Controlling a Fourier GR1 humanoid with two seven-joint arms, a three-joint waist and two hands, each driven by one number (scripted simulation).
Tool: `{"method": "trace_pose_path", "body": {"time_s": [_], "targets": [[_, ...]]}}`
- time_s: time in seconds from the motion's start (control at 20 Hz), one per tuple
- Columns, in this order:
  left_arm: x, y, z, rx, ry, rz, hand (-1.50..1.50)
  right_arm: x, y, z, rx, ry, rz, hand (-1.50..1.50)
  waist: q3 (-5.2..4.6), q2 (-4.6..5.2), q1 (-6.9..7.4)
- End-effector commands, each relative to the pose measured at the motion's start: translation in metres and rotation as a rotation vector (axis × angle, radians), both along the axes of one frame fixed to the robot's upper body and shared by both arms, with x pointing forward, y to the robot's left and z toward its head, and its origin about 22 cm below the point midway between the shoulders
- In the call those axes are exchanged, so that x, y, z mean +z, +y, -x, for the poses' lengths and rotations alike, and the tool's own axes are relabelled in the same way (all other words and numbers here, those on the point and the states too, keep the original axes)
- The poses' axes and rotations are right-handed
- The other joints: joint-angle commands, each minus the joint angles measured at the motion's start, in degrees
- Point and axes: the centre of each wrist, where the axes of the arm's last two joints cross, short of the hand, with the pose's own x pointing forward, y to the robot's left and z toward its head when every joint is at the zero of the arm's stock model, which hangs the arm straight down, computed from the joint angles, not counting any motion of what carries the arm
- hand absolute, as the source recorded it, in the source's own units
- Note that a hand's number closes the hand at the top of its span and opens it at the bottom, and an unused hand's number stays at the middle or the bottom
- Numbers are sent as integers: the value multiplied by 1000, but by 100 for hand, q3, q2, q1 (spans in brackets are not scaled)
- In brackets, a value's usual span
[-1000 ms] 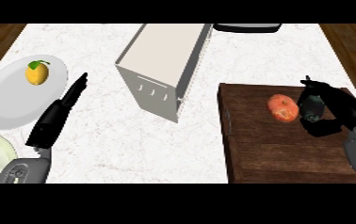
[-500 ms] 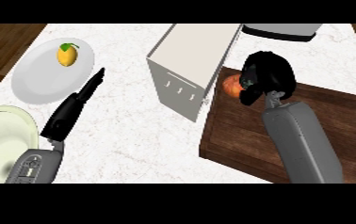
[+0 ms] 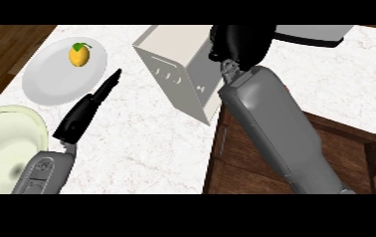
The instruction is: Pick the eggplant from the tray and place it in the tiered shelf
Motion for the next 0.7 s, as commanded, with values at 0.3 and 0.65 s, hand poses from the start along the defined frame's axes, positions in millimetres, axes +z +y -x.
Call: {"method": "trace_pose_path", "body": {"time_s": [0.3,0.65], "targets": [[-2,-7,-7,-2,3,1,0,95,74,7,-256,-221,48,150,-8,29,48],[-3,2,-9,33,12,-5,0,124,86,-9,-376,-103,113,150,1,30,-155]]}}
